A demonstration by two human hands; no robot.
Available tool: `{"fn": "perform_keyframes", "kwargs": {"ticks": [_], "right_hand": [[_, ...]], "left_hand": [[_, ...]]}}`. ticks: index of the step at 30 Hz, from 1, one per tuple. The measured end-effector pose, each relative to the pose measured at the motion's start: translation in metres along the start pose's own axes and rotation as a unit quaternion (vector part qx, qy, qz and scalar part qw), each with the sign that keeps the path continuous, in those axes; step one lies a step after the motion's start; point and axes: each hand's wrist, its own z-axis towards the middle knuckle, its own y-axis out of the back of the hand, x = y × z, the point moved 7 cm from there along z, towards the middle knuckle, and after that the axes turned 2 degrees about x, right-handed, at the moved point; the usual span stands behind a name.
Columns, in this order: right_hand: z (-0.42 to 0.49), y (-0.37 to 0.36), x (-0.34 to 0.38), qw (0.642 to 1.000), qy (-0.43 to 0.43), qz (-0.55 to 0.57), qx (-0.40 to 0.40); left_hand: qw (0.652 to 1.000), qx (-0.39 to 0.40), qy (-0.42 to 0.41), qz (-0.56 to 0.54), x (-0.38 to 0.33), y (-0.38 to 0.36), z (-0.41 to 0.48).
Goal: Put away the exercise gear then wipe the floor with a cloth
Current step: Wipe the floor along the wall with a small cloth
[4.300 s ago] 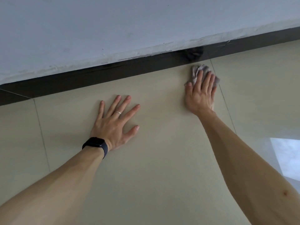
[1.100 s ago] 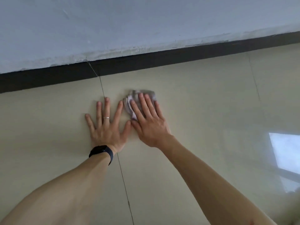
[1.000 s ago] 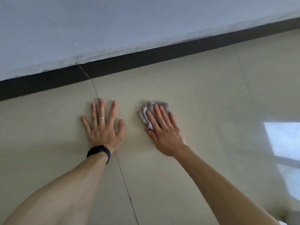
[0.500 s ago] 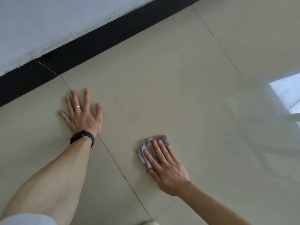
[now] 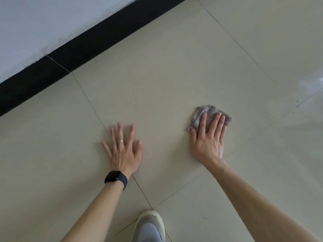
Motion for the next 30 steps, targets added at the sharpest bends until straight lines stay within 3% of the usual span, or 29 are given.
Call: {"fn": "perform_keyframes", "kwargs": {"ticks": [4, 7, 9, 13, 15, 17, 20, 22, 25, 27, 30], "right_hand": [[-0.107, -0.042, 0.041, 0.968, 0.246, -0.041, 0.029], [-0.1, -0.04, 0.036, 0.942, 0.331, -0.05, 0.033], [-0.06, -0.024, 0.015, 0.962, 0.267, -0.051, 0.009], [0.012, 0.01, -0.038, 0.999, 0.05, 0.002, -0.009], [0.01, 0.006, -0.033, 0.999, 0.003, 0.014, -0.032], [-0.019, -0.007, -0.004, 0.998, 0.017, -0.001, -0.058], [-0.104, -0.046, 0.062, 0.977, 0.212, -0.033, -0.012], [-0.159, -0.067, 0.096, 0.924, 0.374, -0.067, 0.037], [-0.159, -0.066, 0.1, 0.873, 0.474, -0.096, 0.065], [-0.119, -0.052, 0.086, 0.887, 0.441, -0.122, 0.053], [-0.04, -0.025, 0.062, 0.97, 0.229, -0.077, 0.008]], "left_hand": [[0.997, 0.038, 0.061, 0.008, 0.014, -0.019, -0.052], [0.995, 0.086, 0.055, 0.01, 0.03, -0.01, -0.051], [0.992, 0.118, 0.049, 0.014, 0.033, -0.001, -0.049], [0.983, 0.166, 0.052, 0.051, 0.041, -0.007, -0.052], [0.986, 0.156, 0.044, 0.044, 0.043, -0.012, -0.05], [0.988, 0.15, 0.037, 0.027, 0.045, -0.014, -0.048], [0.987, 0.157, 0.027, 0.018, 0.046, -0.015, -0.047], [0.988, 0.153, 0.02, 0.019, 0.047, -0.014, -0.045], [0.986, 0.165, 0.013, 0.018, 0.048, -0.015, -0.045], [0.986, 0.164, 0.014, 0.006, 0.049, -0.016, -0.045], [0.994, 0.108, 0.006, -0.027, 0.046, -0.012, -0.045]]}}
